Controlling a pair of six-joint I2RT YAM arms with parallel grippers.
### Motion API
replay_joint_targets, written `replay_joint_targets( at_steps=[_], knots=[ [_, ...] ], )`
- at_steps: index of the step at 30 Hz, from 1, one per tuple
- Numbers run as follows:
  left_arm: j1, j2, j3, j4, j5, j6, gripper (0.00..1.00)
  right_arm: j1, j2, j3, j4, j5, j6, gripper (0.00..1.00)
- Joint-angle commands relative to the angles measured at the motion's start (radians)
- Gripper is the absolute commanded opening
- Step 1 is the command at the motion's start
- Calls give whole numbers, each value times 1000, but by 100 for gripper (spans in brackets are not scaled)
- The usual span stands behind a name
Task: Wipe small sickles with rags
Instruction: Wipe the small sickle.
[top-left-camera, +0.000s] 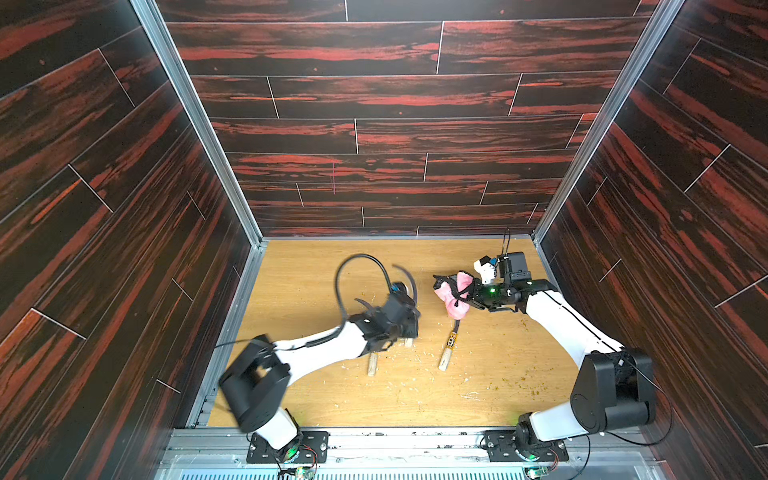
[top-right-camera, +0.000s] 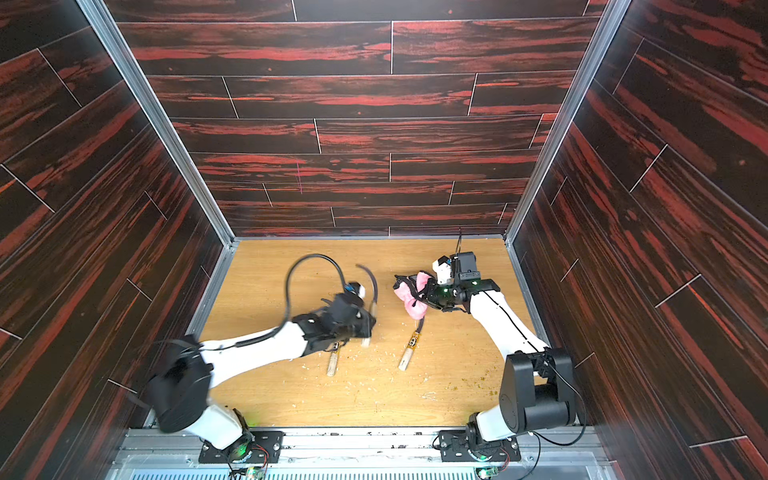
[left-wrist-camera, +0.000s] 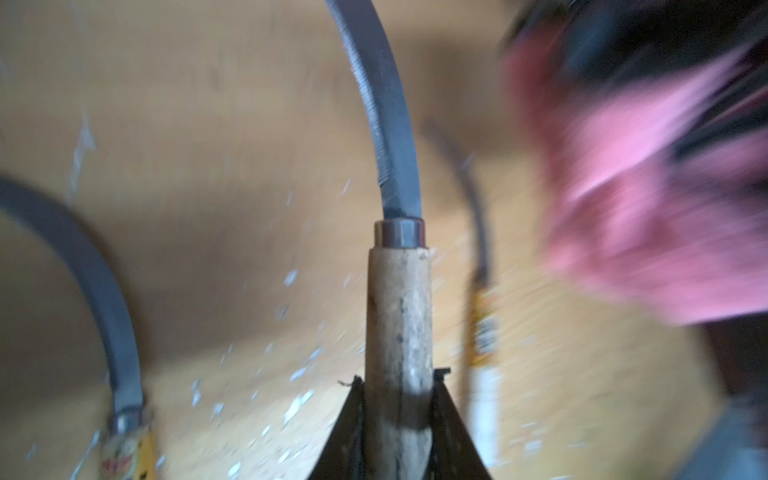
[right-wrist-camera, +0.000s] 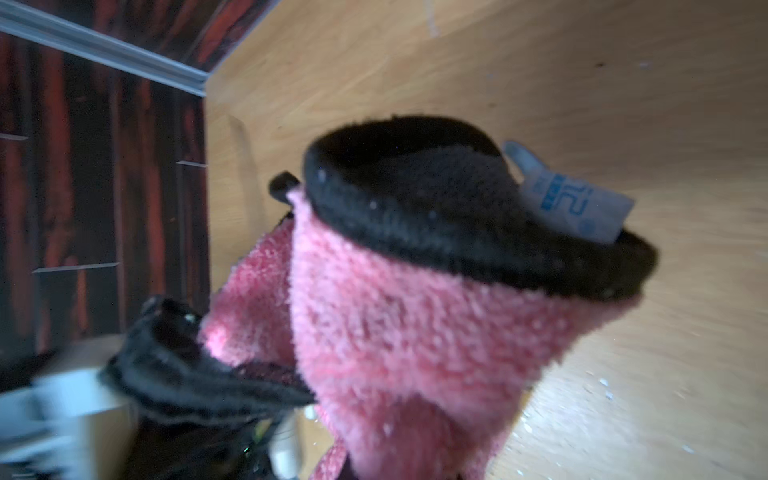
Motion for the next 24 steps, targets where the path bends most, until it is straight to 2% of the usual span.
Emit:
replay_joint_targets(
  at_steps=[1, 5, 9, 16, 22, 24],
  knots=[
    [27, -82, -89, 256, 101, -82, 0, -4, -32, -35, 145, -157, 56, 0],
    [57, -107, -195, 535, 207, -208, 0, -5, 0, -46, 285, -281, 132, 0],
    [83, -54, -260, 825, 291, -348, 0, -1, 38, -24, 371, -353, 181, 0],
    [105, 105, -279, 1226, 342, -529, 0, 8, 83, 25, 387, -385, 199, 0],
    [111, 231, -254, 1429, 386, -633, 0, 16, 97, 62, 371, -396, 184, 0],
    [111, 258, -237, 1433, 409, -640, 0, 23, 97, 77, 354, -396, 172, 0]
  ],
)
